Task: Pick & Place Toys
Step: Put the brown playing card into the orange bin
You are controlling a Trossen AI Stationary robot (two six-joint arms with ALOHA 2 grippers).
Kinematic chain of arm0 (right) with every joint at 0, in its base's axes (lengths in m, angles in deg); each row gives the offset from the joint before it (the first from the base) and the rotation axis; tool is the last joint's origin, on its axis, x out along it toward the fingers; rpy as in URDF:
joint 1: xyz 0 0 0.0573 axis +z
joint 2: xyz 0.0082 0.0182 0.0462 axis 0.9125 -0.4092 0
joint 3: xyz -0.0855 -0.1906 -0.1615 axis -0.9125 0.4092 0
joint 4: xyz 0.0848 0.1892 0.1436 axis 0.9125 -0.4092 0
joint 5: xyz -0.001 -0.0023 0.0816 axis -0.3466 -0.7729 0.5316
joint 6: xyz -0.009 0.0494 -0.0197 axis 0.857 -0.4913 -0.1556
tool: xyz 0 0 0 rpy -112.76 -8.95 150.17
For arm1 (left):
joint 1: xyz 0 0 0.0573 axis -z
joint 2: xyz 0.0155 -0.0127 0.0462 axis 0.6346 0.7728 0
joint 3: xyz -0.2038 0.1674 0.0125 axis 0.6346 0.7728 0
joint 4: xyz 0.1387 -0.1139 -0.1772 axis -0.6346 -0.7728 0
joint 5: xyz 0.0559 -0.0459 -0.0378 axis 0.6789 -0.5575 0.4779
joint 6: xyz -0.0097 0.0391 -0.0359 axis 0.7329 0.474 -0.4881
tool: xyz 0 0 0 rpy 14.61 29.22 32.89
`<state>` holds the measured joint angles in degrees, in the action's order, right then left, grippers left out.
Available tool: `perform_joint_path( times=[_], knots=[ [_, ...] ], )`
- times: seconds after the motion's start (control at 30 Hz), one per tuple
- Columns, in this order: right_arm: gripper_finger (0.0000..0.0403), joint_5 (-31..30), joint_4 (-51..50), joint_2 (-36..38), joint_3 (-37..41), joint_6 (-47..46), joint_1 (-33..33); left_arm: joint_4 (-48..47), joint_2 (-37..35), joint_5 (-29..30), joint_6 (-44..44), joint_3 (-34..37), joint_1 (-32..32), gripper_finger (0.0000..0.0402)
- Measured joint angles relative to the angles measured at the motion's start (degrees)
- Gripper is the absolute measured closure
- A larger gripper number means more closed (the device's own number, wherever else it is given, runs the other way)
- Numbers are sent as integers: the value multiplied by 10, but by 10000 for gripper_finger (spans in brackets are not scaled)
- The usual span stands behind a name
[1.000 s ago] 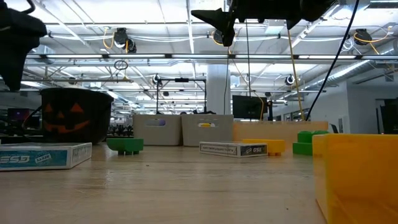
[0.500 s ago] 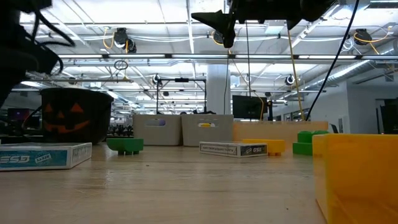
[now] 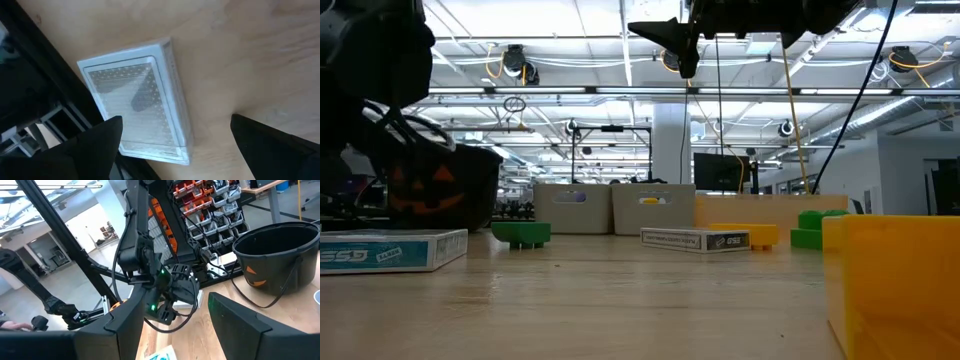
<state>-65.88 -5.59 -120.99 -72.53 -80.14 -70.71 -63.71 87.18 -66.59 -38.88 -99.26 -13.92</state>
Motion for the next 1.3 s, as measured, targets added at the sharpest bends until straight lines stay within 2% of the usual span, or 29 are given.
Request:
perform_joint_path(
  times=[0.37,0.63,0.97,1.1,1.3],
  knots=[
    [193,0,0,0,0,0,0,77,0,5,13,0,1,23],
    [193,0,0,0,0,0,0,98,-5,7,43,0,0,23],
    [193,0,0,0,0,0,0,182,-95,56,39,0,-11,23],
    [193,0,0,0,0,0,0,166,-125,56,26,0,-21,23],
    [193,0,0,0,0,1,0,125,-130,33,17,0,-32,23]
  ],
)
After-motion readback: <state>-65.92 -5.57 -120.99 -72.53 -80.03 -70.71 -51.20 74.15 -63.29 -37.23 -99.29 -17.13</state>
